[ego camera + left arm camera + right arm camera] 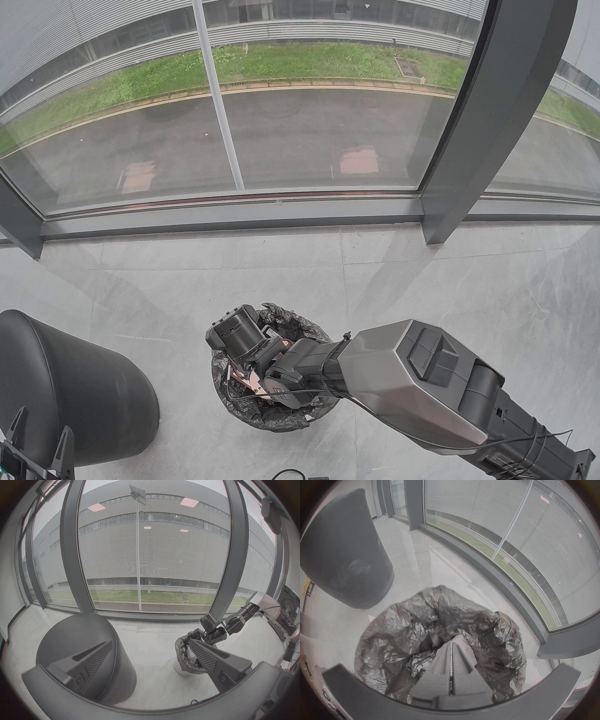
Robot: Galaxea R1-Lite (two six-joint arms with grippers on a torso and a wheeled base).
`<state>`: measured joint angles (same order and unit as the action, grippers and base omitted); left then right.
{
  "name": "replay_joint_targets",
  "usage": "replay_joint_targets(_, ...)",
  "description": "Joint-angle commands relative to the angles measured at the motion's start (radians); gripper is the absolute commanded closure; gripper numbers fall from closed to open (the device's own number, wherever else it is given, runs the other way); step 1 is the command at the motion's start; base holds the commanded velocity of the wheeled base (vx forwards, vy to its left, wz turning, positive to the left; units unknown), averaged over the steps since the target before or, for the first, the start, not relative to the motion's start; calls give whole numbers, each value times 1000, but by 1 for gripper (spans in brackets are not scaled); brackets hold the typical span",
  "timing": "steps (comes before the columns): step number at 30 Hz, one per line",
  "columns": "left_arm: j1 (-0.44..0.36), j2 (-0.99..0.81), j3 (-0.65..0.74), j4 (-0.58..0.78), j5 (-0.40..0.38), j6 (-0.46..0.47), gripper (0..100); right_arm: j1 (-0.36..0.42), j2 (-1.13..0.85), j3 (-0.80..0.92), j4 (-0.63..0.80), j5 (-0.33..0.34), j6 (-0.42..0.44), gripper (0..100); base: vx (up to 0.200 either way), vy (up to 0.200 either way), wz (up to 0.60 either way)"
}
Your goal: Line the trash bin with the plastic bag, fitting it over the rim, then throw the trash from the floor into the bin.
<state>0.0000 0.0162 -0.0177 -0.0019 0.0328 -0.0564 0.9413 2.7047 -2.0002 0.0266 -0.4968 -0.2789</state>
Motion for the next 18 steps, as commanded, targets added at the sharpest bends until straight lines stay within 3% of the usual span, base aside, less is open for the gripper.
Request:
replay_joint_targets(1, 0, -15, 16, -1, -1, 0, 0, -10, 35, 0, -7, -2, -5, 100, 0, 0, 0)
replay_joint_targets(18, 0, -15, 16, -1, 1, 0, 0, -59, 99, 0, -112, 0, -11, 100, 0, 0, 0)
